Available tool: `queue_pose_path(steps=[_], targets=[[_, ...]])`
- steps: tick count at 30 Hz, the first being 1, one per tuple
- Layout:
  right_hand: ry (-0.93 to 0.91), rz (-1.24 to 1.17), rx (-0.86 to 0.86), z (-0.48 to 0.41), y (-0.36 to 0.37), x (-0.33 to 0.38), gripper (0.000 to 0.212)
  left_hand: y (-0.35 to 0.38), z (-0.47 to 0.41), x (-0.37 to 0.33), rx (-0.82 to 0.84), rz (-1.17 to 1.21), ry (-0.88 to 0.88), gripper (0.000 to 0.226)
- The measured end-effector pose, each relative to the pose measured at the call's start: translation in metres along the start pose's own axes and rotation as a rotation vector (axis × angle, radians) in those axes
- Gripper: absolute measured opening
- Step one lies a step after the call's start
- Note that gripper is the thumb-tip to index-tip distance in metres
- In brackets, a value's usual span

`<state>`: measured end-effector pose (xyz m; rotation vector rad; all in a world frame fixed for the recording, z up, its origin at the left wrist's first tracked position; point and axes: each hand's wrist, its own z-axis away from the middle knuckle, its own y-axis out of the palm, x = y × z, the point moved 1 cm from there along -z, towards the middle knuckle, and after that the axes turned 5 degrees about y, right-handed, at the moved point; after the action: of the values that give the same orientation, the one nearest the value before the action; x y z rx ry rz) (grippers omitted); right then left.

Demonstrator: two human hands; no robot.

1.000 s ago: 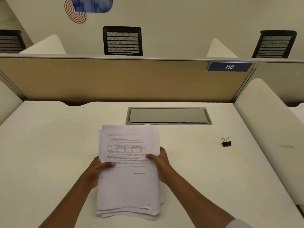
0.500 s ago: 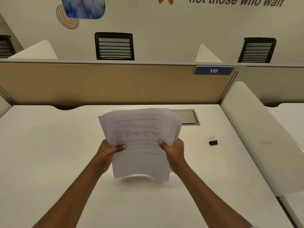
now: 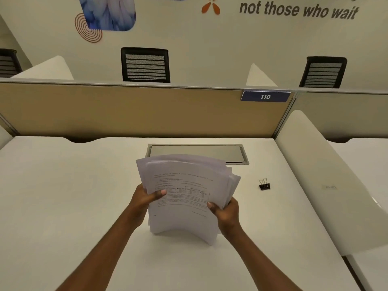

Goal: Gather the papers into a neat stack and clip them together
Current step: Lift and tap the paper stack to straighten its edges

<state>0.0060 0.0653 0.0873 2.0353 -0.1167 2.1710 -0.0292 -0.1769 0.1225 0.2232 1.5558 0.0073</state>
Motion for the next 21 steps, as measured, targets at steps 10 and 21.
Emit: queue_pose_path(steps=[10,21], targets=[[-0.075,-0.066,0.055,-0.002,0.001,0.004,0.04,0.023,-0.013,-0.048,-0.374,-0.11,0.27,0.091],[-0.096,-0.14,0.098,-0.003,-0.002,0.016,0.037,0.041,-0.027,-0.058,-0.796,-0.398,0.099,0.065]])
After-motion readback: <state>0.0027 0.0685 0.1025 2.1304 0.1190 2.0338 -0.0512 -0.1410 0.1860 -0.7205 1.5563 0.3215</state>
